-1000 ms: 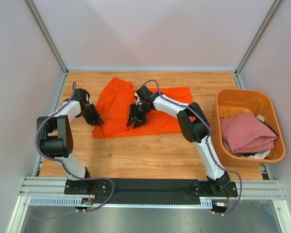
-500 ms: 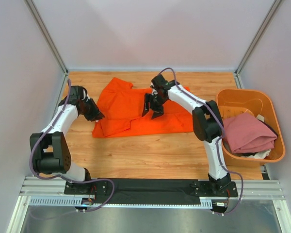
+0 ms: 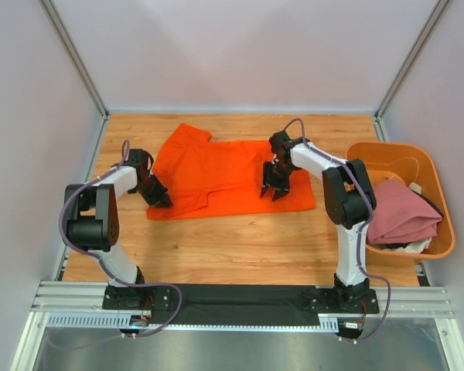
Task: Fold and stack the t-shirts
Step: Fold the tshirt
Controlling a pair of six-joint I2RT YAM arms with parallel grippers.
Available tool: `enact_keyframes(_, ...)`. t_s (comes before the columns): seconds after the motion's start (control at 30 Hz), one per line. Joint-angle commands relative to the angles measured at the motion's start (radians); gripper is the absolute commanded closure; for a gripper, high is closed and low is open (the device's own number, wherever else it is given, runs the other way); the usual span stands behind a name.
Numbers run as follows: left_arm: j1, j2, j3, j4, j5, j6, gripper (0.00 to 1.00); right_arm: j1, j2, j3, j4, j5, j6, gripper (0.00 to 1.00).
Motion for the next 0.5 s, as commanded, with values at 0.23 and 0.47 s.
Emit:
enact_keyframes(0.23, 0.003, -0.164, -0.089, -0.151, -0.140, -0.002, 0.74, 0.023, -0.259, -0.282, 0.111, 0.056, 0.021, 0.49)
enact_keyframes(0.47, 0.003, -0.257, 0.162, -0.098, -0.094, 0.130, 0.52, -0.051, -0.146, 0.094, -0.011, 0.198, 0.024, 0.33)
